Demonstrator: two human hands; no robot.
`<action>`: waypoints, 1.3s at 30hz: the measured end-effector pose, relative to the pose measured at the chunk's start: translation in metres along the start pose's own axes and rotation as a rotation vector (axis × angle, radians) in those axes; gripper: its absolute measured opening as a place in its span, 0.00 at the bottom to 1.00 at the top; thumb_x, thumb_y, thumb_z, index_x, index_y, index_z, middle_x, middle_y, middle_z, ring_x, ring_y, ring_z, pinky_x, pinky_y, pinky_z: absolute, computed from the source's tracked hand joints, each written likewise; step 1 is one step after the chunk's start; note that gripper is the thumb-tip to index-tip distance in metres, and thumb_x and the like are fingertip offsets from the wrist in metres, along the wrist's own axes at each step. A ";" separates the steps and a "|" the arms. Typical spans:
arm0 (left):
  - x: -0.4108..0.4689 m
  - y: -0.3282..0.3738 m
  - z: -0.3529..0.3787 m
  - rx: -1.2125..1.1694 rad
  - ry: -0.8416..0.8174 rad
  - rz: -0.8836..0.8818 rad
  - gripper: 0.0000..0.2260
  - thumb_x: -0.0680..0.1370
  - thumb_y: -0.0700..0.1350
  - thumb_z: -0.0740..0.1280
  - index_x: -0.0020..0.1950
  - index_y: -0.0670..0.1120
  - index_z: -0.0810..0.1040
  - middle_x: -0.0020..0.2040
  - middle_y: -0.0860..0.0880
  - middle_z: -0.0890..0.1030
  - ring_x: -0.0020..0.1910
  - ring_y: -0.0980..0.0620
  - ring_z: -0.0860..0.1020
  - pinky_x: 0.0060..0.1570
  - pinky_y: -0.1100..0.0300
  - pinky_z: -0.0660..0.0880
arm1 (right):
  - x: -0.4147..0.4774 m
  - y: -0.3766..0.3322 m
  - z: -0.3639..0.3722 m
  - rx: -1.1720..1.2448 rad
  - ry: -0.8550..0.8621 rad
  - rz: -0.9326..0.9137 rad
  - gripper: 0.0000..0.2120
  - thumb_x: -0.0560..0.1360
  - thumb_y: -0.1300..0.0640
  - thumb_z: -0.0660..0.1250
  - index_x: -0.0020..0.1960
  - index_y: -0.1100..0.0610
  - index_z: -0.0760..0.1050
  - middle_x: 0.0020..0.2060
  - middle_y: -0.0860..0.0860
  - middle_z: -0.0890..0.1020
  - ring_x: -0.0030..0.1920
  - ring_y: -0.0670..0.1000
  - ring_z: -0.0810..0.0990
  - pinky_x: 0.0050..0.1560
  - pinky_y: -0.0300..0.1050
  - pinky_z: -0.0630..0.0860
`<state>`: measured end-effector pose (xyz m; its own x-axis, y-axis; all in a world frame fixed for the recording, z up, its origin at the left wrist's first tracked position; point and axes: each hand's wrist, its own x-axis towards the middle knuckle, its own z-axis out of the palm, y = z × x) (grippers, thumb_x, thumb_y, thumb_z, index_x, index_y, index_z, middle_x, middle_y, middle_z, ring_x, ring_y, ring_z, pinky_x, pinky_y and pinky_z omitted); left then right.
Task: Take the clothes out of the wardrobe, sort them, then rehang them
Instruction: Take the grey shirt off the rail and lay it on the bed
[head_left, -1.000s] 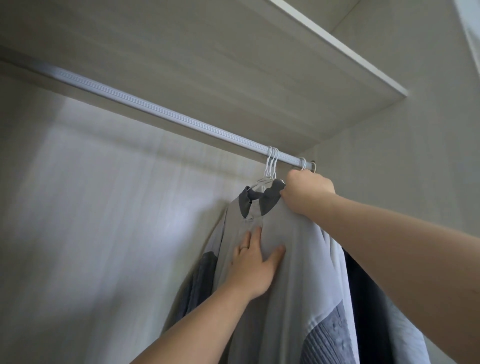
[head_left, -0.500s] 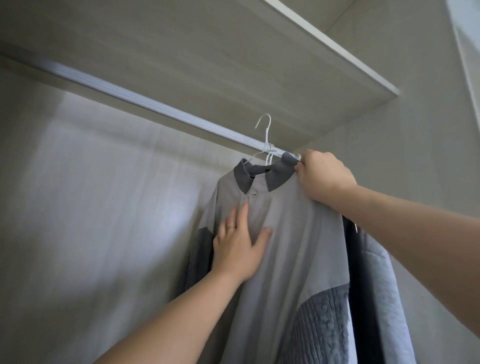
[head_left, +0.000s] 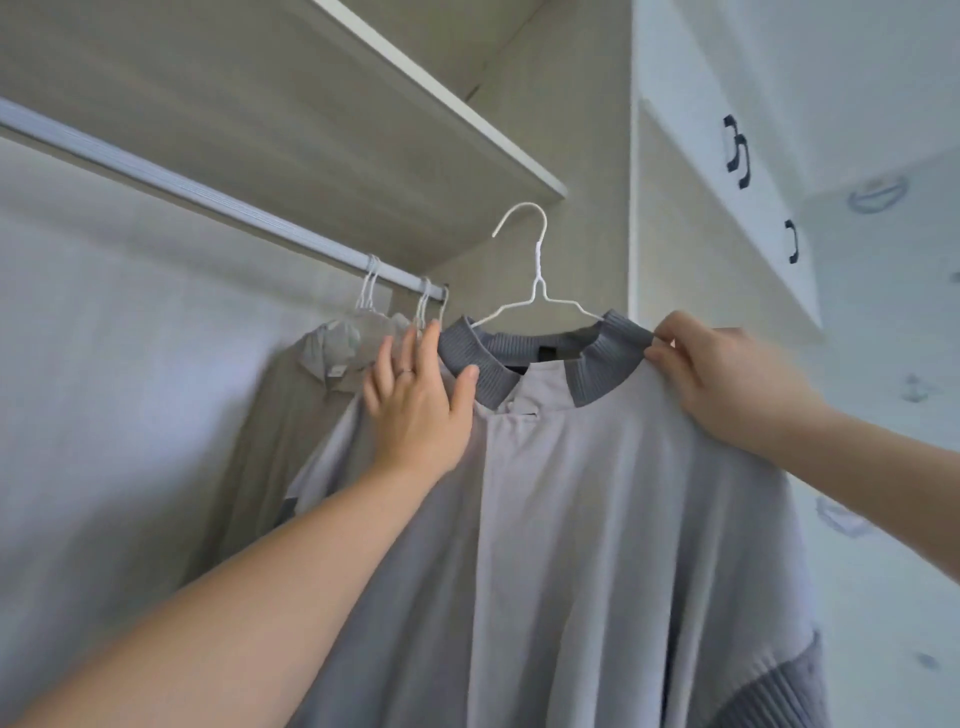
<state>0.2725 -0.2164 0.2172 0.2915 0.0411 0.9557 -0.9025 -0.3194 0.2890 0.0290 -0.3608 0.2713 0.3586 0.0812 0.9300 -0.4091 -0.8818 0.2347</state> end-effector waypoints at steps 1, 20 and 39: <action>-0.007 0.020 0.005 -0.014 -0.004 0.019 0.25 0.82 0.57 0.57 0.78 0.50 0.61 0.78 0.48 0.65 0.79 0.45 0.54 0.74 0.44 0.51 | -0.015 0.016 -0.016 -0.037 -0.008 0.008 0.14 0.79 0.43 0.53 0.52 0.52 0.69 0.43 0.58 0.81 0.44 0.63 0.79 0.41 0.55 0.76; -0.263 0.457 0.108 -0.812 -0.446 0.385 0.09 0.84 0.48 0.59 0.50 0.44 0.75 0.43 0.47 0.78 0.40 0.45 0.75 0.42 0.50 0.71 | -0.345 0.227 -0.361 -0.670 -0.316 0.463 0.14 0.79 0.42 0.52 0.53 0.50 0.70 0.38 0.56 0.82 0.40 0.62 0.79 0.36 0.48 0.65; -0.588 0.752 0.271 -1.160 -0.909 0.671 0.13 0.84 0.49 0.59 0.55 0.41 0.76 0.50 0.41 0.79 0.50 0.37 0.76 0.47 0.47 0.66 | -0.648 0.314 -0.422 -0.872 -0.555 1.262 0.07 0.79 0.45 0.59 0.47 0.47 0.70 0.32 0.44 0.77 0.33 0.51 0.76 0.32 0.45 0.70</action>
<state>-0.4911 -0.7371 -0.1424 -0.5324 -0.4825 0.6955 -0.5561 0.8188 0.1423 -0.6858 -0.4944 -0.1384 -0.3908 -0.7853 0.4801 -0.9152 0.2759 -0.2938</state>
